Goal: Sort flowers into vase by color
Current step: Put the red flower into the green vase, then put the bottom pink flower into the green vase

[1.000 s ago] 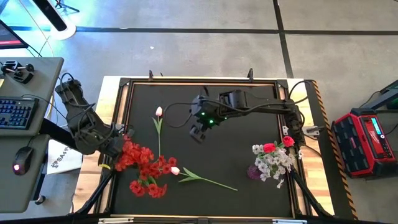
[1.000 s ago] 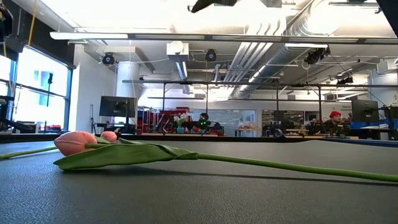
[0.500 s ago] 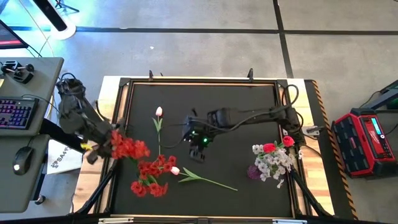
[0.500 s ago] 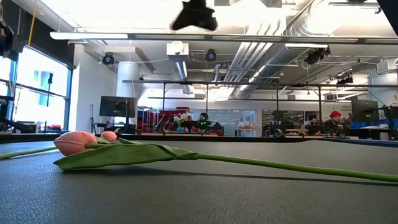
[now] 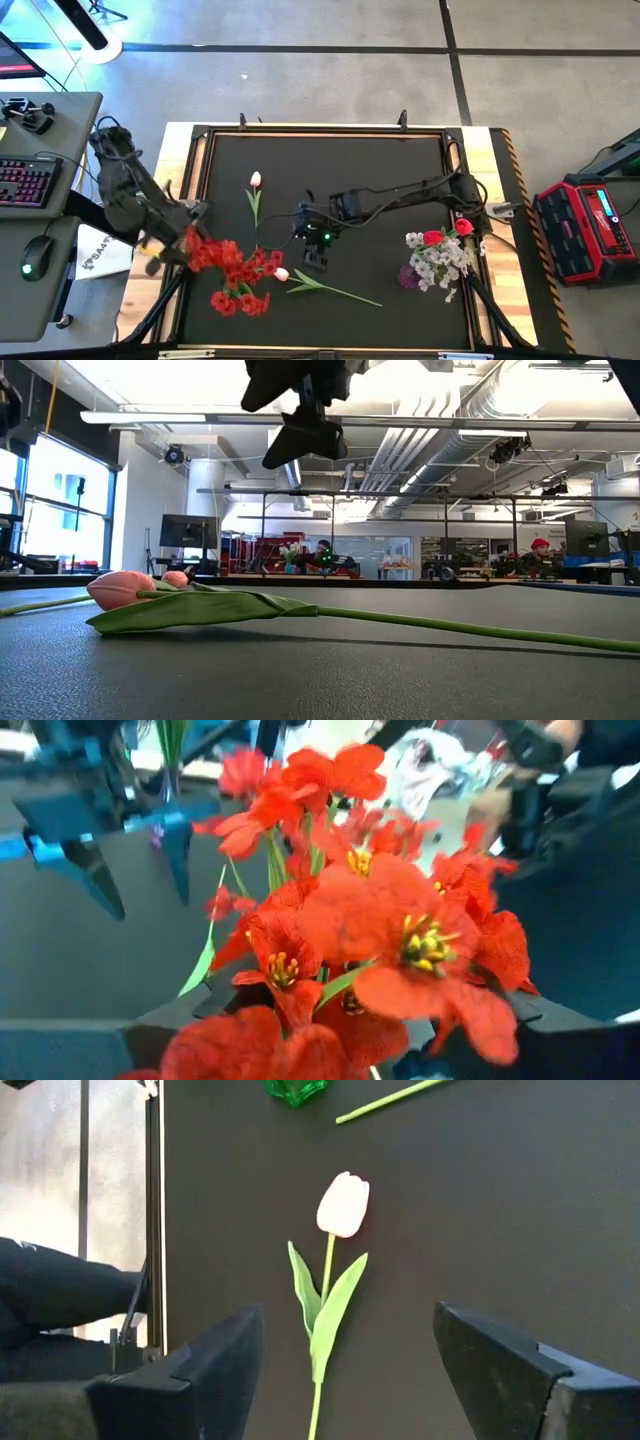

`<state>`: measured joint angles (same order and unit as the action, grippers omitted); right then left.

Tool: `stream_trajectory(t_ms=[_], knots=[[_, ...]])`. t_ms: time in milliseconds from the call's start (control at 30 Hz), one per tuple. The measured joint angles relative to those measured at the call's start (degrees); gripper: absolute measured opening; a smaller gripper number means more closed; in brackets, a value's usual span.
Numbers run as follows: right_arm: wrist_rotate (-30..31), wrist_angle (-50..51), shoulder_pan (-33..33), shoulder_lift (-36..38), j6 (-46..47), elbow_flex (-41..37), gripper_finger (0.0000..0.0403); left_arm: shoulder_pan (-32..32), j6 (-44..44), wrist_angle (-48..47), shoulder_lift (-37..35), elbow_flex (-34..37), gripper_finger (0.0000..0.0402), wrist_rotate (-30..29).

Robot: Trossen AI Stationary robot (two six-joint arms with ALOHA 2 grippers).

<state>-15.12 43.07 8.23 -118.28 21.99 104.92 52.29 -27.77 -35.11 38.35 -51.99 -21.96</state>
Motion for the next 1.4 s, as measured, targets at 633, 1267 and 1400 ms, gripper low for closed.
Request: stream_trajectory(t_ms=[633,1267,1400], knots=[[-1.51,-0.33,0.35,0.07,-4.5,0.0,0.0314,-0.15,0.49,10.59,-0.02,0.07,0.033,3.88],[0.28,0.42,5.7,-8.89,1.08,-0.01,0.0287,-0.15,-4.02,-0.01,-15.86,-0.07,0.0331,-30.69],[-0.64,1.13,5.7,-10.79,3.56,0.0,0.0253,-0.15,-10.12,-6.64,-15.64,-0.02,0.033,-36.41]])
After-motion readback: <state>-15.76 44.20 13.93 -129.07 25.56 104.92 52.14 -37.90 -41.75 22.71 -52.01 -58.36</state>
